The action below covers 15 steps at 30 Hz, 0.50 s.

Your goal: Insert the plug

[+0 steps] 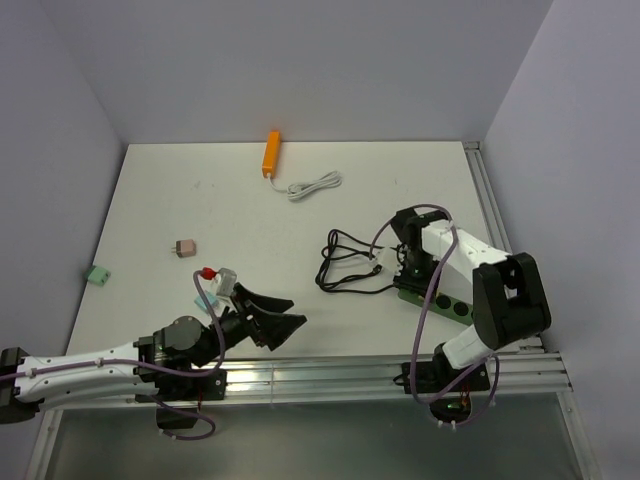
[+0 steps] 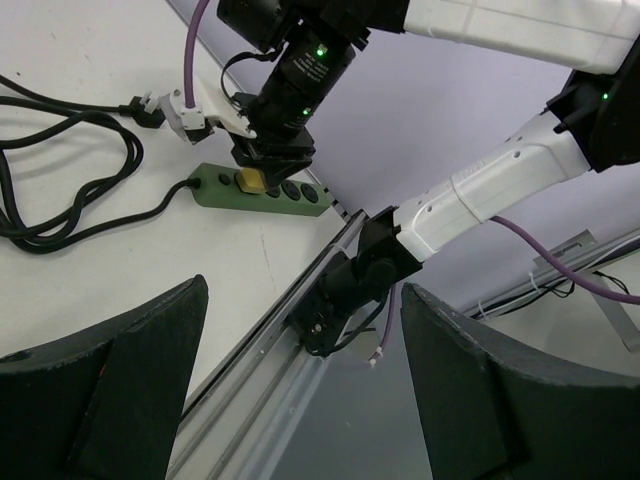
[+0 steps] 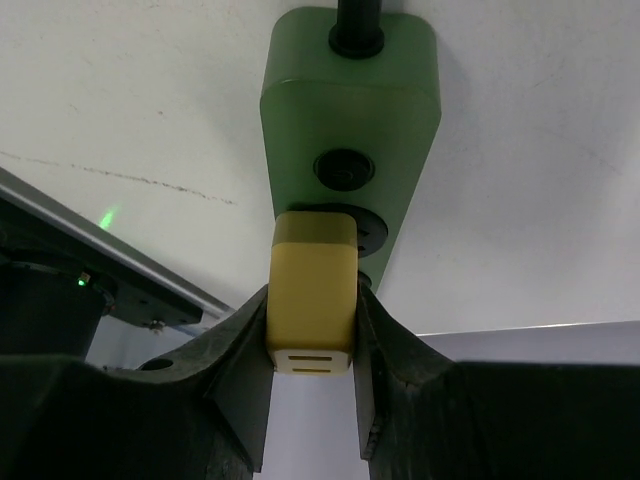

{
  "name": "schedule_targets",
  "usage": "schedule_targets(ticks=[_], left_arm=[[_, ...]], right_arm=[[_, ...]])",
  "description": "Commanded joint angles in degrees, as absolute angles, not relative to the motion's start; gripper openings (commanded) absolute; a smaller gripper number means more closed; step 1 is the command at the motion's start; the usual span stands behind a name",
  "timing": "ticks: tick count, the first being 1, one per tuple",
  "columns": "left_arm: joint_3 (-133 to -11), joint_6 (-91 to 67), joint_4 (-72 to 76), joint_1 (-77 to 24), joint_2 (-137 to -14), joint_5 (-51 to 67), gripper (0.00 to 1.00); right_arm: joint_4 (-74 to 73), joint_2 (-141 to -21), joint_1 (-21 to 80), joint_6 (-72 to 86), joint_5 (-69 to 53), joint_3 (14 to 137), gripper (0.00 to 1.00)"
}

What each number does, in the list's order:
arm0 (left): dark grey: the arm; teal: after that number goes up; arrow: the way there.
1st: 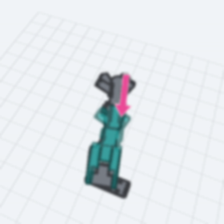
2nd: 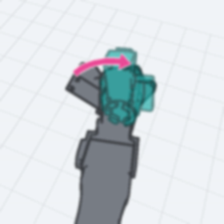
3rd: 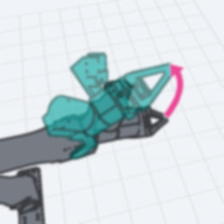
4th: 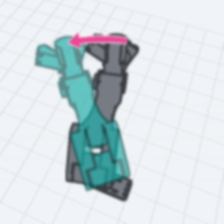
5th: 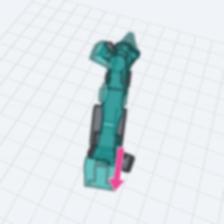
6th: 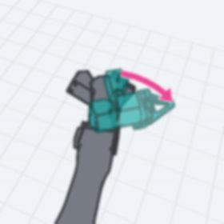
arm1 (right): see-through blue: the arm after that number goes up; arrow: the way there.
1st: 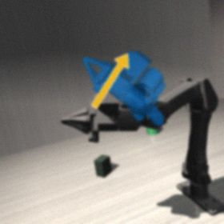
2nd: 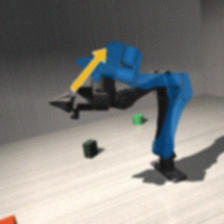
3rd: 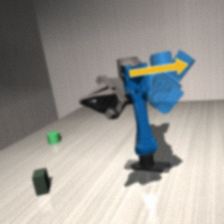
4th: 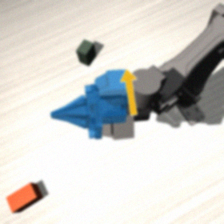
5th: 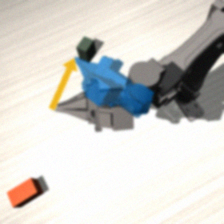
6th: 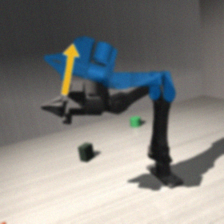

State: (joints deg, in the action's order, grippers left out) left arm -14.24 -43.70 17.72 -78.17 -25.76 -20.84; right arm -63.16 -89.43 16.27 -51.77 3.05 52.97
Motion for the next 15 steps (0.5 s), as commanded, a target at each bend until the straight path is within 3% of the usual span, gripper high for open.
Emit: schedule_targets(ticks=[1, 10, 13, 14, 15], left_arm=[[-14.3, -43.8, 16.8, -77.8, -24.3, -20.9, 0.83], [-15.1, -44.6, 17.1, -77.8, -24.9, -19.1, 0.83], [-15.2, -45.3, 16.7, -77.8, -24.8, -18.9, 0.83], [-15.2, -45.4, 16.8, -77.8, -24.5, -18.9, 0.83], [-15.2, -45.5, 16.6, -77.8, -24.5, -19.0, 0.83]], right_arm=[[-46.9, -90.9, 15.6, -54.8, -0.8, 41.7, 0.00], [-46.0, -86.1, 16.3, -50.9, -1.8, 44.4, 0.01], [-46.2, -84.9, 16.2, -50.1, -0.3, 45.8, 0.26], [-46.1, -84.2, 16.2, -49.9, -0.1, 45.9, 0.60], [-46.0, -83.5, 16.1, -49.6, -0.2, 45.9, 0.75]])
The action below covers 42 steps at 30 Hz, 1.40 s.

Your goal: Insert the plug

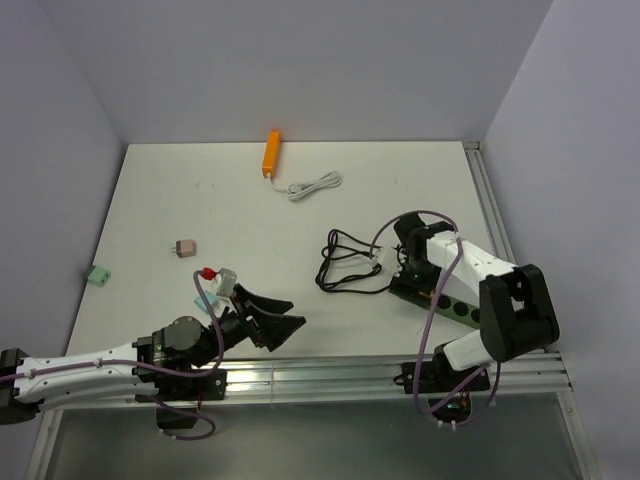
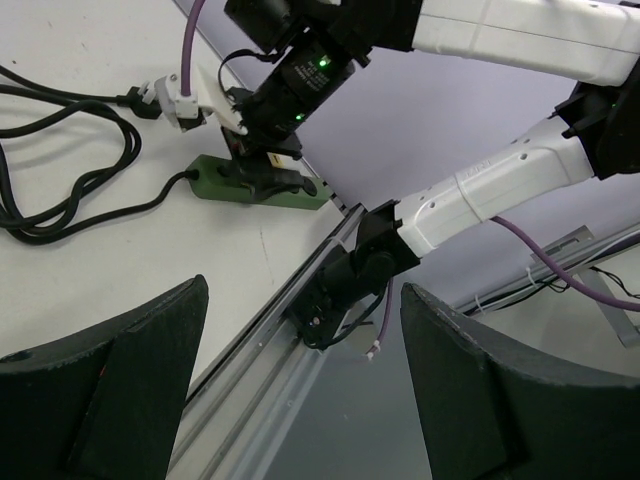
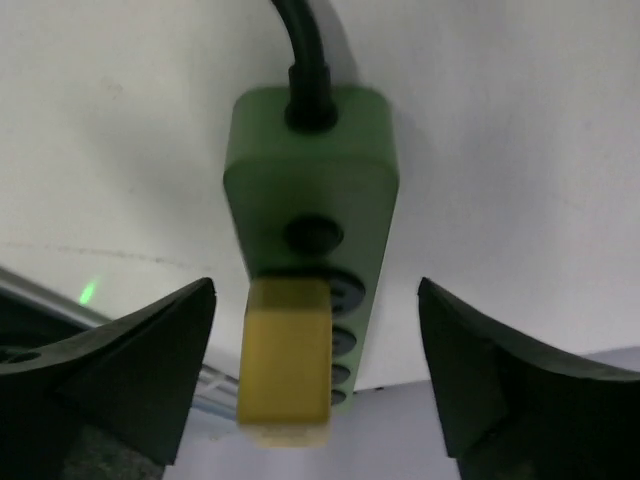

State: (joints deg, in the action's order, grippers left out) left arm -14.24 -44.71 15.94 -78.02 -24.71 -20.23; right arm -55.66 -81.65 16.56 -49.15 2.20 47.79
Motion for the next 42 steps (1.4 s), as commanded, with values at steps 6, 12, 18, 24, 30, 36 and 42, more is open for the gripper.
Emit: schedule_targets(ticks=[6, 12, 18, 24, 30, 36, 42], left_arm=[[-16.6, -46.4, 14.7, -77.8, -24.9, -19.4, 0.83], [-21.5, -47.7, 6.5, -77.8, -26.2, -23.4, 0.86], [-32.2, -53.3, -13.9, -77.5, -32.7, -35.0, 0.89], [-44.3, -58.8, -33.6, -75.5, -41.4, -43.7, 0.94], [-54.3, -55.7, -44.5, -64.1, -48.8, -38.4, 0.95], [-64.1, -55.8, -54.2, -55.1, -54.8, -40.5, 0.99], [-70.3, -42.7, -51.7, -37.5, -60.7, -30.9, 0.99]], right_arm=[[-45.3, -75.0, 15.4, -47.0, -0.1, 47.4, 1.00], [-44.7, -62.3, 14.4, -41.2, 4.0, 51.2, 1.00], [-43.1, -55.5, 20.8, -23.1, 3.3, 58.2, 1.00], [-41.5, -53.9, 29.6, -1.0, 2.7, 65.5, 1.00], [-44.2, -56.2, 32.4, 17.6, 0.7, 68.9, 1.00], [-28.7, -44.8, 31.6, 28.2, -7.1, 52.2, 1.00], [-25.0, -40.8, 31.6, 35.0, -9.5, 44.2, 1.00]])
